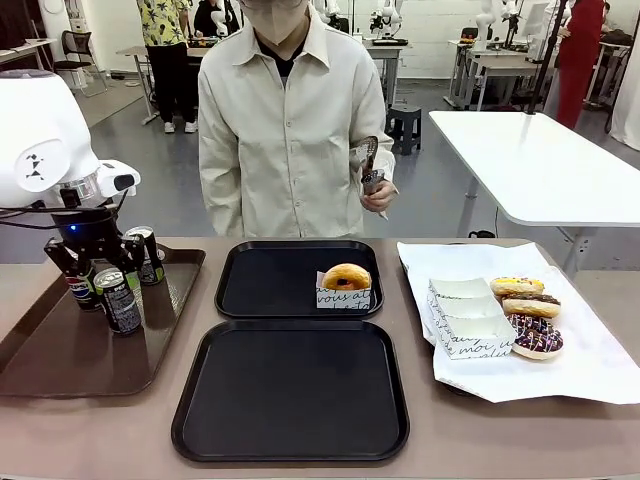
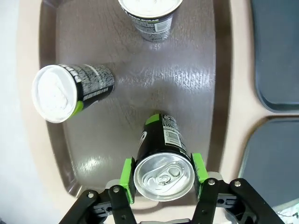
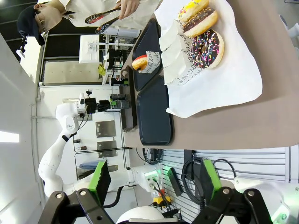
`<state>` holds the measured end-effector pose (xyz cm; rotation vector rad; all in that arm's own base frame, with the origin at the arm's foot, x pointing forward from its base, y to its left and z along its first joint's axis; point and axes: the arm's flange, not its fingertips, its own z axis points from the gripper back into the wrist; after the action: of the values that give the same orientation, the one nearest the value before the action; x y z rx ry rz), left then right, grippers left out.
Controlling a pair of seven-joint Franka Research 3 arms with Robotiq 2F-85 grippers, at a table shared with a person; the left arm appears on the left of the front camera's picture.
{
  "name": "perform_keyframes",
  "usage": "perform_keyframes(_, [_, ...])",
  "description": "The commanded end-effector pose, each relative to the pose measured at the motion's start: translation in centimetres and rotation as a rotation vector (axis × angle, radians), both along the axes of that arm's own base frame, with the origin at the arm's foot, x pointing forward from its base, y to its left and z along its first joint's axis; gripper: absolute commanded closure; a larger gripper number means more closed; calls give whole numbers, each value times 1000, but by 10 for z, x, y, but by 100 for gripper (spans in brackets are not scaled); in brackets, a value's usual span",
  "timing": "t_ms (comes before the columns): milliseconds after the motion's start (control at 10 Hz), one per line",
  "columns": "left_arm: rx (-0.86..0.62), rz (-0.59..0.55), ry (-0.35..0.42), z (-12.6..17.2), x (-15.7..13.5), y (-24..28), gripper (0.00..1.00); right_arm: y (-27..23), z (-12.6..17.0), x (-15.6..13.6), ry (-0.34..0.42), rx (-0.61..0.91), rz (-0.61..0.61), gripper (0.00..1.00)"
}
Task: Set up donuts and drinks on trays.
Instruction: Pick up one Pepsi coke and place it on the Flat Tray.
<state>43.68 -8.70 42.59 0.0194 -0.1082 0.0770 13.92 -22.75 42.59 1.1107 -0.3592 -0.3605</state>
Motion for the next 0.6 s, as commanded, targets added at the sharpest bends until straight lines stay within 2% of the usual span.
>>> perform_keyframes(0, [29,-68,-22,92,-37,-13,100,-1,-1,-1,-29,18,3,0])
perform_keyframes(100, [30,-113,-30,138,-60,-21,100,-1,-1,-1,-29,18,3,0])
perform_keyframes(200, [26,-135,-25,170,-78,-26,100,-1,-1,-1,-29,18,3,0])
perform_keyframes(300, [9,-147,-23,185,-90,-25,100,-1,-1,-1,-29,18,3,0])
perform_keyframes(400, [-1,-69,8,190,-94,-23,100,-1,-1,-1,-29,18,3,0])
perform_keyframes(500, [35,-119,-33,177,-97,-28,100,-1,-1,-1,-29,18,3,0])
